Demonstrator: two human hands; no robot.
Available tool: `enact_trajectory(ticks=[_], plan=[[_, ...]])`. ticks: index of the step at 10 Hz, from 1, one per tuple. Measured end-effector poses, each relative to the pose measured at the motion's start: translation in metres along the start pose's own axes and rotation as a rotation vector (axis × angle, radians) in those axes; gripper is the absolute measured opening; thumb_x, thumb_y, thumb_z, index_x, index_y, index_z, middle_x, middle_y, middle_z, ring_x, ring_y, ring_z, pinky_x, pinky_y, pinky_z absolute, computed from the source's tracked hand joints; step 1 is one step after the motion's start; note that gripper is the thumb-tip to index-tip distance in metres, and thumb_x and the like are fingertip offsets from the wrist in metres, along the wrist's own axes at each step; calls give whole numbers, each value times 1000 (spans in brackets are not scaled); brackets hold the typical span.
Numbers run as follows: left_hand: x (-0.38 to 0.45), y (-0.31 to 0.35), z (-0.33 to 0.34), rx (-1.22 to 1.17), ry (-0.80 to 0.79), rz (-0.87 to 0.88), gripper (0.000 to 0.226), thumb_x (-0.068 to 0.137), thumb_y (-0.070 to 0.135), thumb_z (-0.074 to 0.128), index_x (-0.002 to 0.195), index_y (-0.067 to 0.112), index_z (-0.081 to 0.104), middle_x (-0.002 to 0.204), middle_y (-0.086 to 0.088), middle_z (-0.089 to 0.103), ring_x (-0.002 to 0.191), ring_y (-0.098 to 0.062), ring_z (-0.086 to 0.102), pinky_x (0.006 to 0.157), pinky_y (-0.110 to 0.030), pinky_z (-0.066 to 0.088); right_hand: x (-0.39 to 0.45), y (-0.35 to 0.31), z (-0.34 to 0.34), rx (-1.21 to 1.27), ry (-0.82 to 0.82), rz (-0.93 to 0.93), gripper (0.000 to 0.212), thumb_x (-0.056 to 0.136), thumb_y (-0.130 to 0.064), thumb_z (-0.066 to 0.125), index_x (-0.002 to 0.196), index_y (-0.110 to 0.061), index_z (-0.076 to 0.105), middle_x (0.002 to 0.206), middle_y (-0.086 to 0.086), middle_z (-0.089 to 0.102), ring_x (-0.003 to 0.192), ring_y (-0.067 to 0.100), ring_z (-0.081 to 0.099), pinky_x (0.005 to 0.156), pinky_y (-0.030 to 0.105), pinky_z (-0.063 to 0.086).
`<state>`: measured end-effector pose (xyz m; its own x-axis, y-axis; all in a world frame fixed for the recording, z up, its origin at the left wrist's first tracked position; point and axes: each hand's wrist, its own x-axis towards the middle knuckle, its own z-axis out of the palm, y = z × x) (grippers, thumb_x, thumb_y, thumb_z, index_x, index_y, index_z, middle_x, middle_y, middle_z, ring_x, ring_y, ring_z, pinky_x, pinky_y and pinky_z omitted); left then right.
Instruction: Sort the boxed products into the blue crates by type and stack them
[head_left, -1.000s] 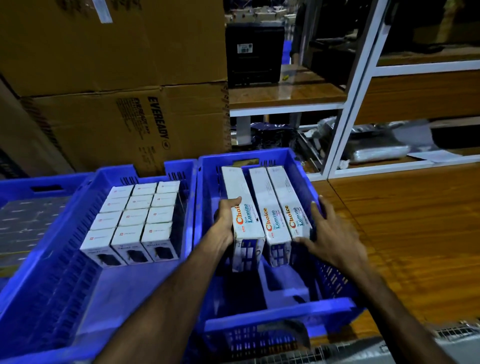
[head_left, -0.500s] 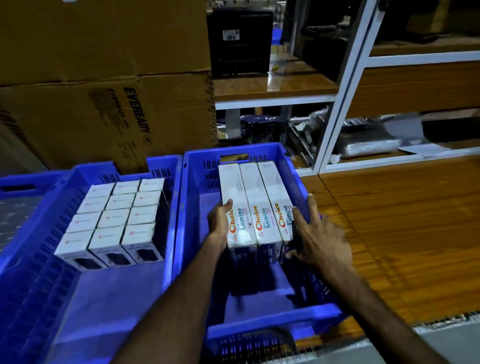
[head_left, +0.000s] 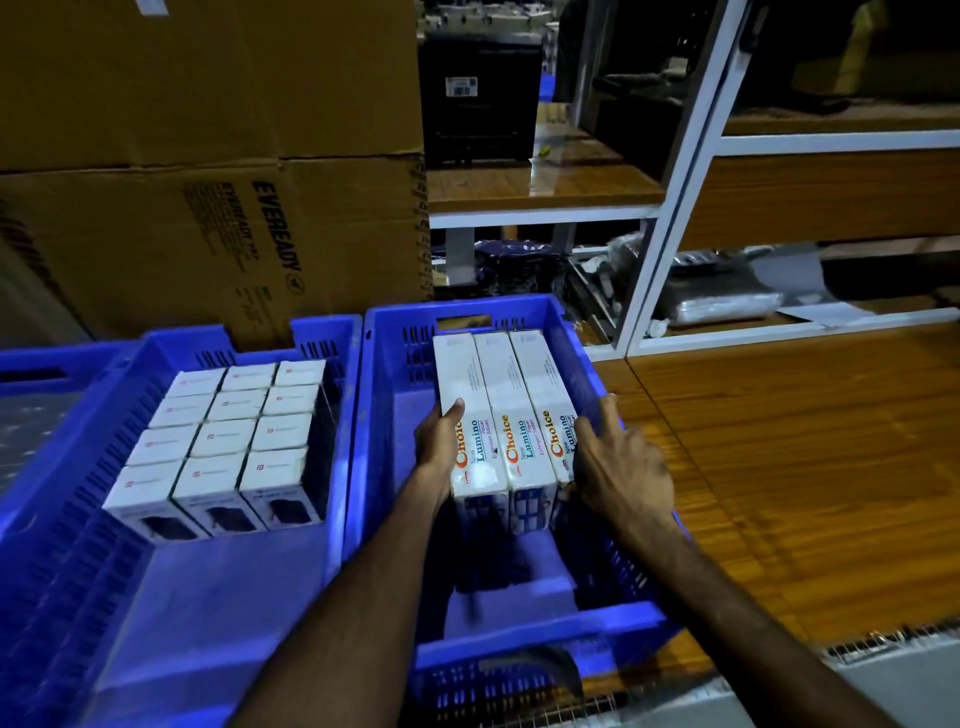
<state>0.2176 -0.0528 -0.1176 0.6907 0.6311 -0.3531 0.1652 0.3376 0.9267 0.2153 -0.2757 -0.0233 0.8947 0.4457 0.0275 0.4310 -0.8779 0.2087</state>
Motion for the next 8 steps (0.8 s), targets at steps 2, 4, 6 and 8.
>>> enact_trajectory(ticks=[2,4,6,8], plan=[[-11,15,-4,136,16,-14,34,99,37,62,126,18,72,115,-8,76,100,-30,73,91,-50,61,0,8,-5,146,-32,-48,79,80,-57,78,137,-23,35,148,15,19,98,29,61,72,38,60],[-33,37,-13,157,-13,-52,36,104,39,56,109,7,73,100,-8,78,79,-21,75,57,-26,56,-10,24,-1,279,-21,-69,86,83,-56,75,150,-29,29,157,13,20,122,31,54,86,46,58],[-90,69,-20,134,10,67,20,102,33,60,101,14,68,89,5,70,77,-10,63,61,-28,45,-28,20,5,444,225,-74,73,81,-48,78,143,-22,49,146,16,44,131,36,50,97,53,52],[-153,68,-57,162,-57,305,36,99,35,66,132,23,62,118,5,68,116,-19,66,91,-34,53,-44,-7,1,842,400,-164,53,88,-37,75,136,-19,59,137,8,54,120,33,59,91,48,54]])
